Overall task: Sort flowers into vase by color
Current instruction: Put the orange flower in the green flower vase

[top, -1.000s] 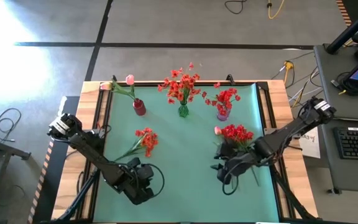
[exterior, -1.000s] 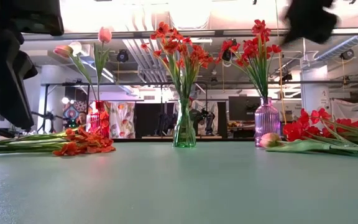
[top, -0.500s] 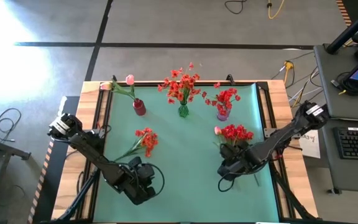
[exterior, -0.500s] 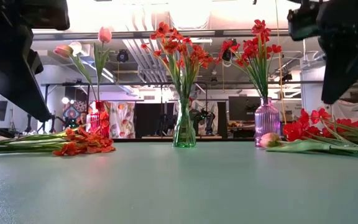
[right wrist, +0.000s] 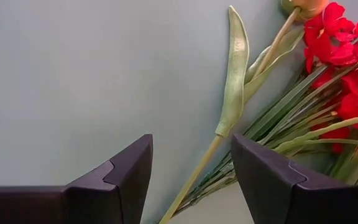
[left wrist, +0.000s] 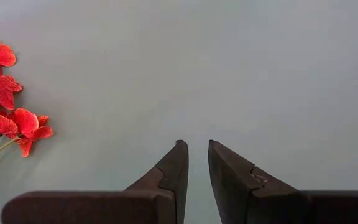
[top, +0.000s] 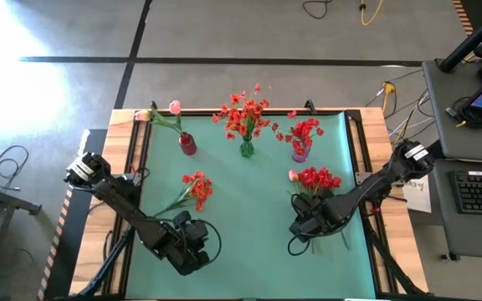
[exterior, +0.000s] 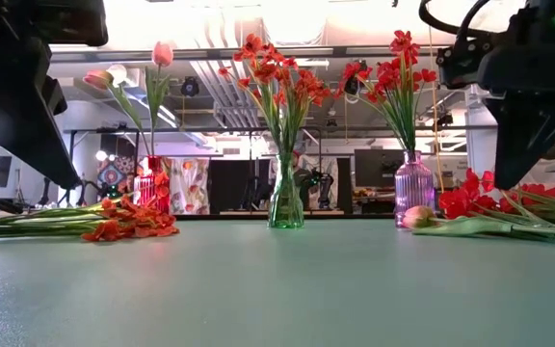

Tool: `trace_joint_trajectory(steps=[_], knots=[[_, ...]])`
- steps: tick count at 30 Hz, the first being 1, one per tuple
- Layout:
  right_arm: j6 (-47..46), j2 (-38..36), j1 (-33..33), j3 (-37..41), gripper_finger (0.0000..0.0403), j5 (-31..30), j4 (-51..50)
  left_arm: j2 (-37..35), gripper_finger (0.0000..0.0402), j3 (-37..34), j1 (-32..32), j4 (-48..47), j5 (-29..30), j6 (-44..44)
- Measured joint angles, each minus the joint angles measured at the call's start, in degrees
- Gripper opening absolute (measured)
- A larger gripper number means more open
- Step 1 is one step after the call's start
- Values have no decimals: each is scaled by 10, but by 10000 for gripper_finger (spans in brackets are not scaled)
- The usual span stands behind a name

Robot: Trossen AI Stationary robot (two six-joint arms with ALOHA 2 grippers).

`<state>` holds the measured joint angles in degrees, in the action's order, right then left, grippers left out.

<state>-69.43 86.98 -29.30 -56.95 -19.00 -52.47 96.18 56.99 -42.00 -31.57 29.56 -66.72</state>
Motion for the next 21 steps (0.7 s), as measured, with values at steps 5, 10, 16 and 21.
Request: trace_joint_trajectory(steps=[5,10,16,21], knots=[[4,0,2,0,210,0,0,0,49,0,0,0,0,0],[5,0,2,0,210,0,2,0,49,0,0,0,0,0],[6,0,2,0,210,0,2,0,49,0,0,0,0,0],[6,0,2,0,210,0,2,0,49,0,0,0,0,0]])
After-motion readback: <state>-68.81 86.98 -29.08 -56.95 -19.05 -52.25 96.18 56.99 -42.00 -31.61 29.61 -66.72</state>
